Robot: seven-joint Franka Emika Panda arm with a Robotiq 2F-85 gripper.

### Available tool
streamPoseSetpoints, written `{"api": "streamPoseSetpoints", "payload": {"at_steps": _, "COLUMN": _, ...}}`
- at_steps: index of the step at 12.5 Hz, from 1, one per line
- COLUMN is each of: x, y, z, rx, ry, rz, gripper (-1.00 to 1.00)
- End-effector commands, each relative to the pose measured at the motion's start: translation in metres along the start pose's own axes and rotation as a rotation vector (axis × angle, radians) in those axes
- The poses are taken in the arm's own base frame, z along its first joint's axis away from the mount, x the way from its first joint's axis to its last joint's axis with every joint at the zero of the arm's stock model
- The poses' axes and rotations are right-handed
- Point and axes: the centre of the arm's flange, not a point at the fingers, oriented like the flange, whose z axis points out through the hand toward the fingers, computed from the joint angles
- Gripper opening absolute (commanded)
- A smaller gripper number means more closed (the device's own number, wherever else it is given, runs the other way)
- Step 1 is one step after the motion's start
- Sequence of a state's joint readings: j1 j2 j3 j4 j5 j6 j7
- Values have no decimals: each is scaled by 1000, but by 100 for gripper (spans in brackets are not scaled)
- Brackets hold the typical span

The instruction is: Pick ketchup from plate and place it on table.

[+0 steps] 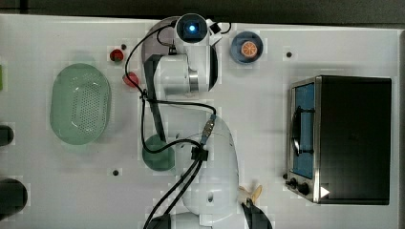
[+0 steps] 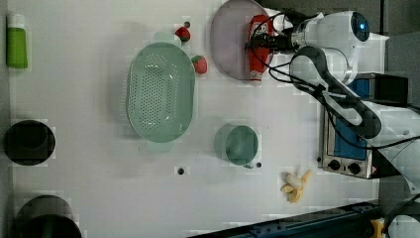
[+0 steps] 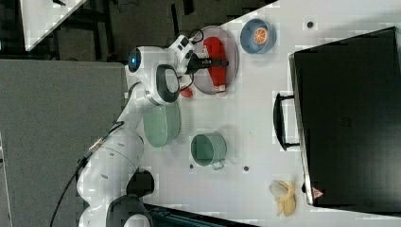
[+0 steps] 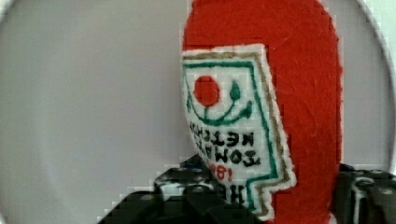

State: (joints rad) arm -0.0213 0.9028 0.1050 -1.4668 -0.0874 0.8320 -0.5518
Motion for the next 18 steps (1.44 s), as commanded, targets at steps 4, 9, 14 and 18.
{"api": "streamPoseSetpoints", "payload": {"at_steps": 4, "x": 21, "y": 12, "z": -147, "rx": -3, "ry": 63, "rz": 2, "gripper": 27}}
{"api": "streamPoseSetpoints", "payload": {"at_steps": 9, "x": -18, "y": 59, "z": -259, "rx": 20, "ry": -57, "rz": 109, "gripper": 27}}
{"api": "streamPoseSetpoints", "payload": {"at_steps": 14, "x": -76, "y": 111, "z": -299, "rx": -4, "ry": -71, "rz": 187, "gripper": 27}}
{"api": "streamPoseSetpoints", "payload": {"at_steps": 18, "x": -134, "y": 124, "z": -277, "rx": -24, "ry": -121, "rz": 210, "gripper": 27}}
